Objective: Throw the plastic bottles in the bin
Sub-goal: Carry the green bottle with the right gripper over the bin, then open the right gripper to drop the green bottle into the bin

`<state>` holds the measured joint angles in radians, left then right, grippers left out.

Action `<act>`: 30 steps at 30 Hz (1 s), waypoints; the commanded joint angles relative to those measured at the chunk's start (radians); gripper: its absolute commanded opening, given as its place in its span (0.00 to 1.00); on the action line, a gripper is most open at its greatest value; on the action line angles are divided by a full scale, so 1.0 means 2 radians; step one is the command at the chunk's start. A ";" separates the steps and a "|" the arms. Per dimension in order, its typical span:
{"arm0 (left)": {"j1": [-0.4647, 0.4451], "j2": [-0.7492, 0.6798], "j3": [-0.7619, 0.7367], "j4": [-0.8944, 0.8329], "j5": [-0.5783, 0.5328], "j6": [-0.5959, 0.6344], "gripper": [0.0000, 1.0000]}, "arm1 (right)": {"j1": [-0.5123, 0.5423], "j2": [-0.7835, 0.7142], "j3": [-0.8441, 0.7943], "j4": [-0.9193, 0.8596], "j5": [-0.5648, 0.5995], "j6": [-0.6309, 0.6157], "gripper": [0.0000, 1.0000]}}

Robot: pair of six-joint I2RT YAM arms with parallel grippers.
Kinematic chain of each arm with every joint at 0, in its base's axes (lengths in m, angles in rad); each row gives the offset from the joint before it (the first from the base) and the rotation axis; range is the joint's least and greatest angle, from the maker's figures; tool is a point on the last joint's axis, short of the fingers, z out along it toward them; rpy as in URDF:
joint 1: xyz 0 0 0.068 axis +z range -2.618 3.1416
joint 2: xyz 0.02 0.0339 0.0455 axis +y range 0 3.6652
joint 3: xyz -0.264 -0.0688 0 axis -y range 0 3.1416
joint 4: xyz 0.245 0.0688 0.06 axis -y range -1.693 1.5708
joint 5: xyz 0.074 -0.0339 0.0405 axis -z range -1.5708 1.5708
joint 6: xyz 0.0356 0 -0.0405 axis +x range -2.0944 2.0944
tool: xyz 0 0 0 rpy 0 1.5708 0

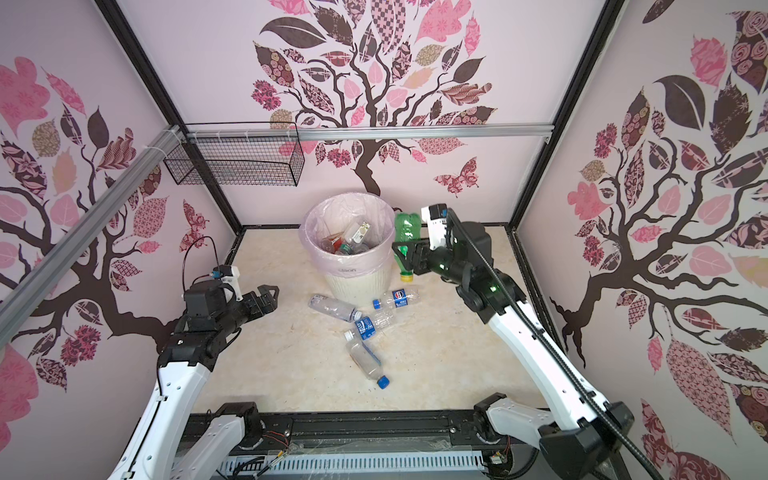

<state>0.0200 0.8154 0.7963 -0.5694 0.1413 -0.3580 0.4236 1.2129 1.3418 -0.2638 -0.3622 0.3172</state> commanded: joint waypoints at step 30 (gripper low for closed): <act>-0.042 0.082 -0.004 0.031 0.139 0.001 0.98 | 0.013 -0.011 -0.001 0.006 0.107 -0.021 0.98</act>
<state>-0.0208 0.9627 0.7975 -0.5594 0.4229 -0.3347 0.4618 1.2606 1.4044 -0.3210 -0.2581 0.2657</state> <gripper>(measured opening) 0.977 0.983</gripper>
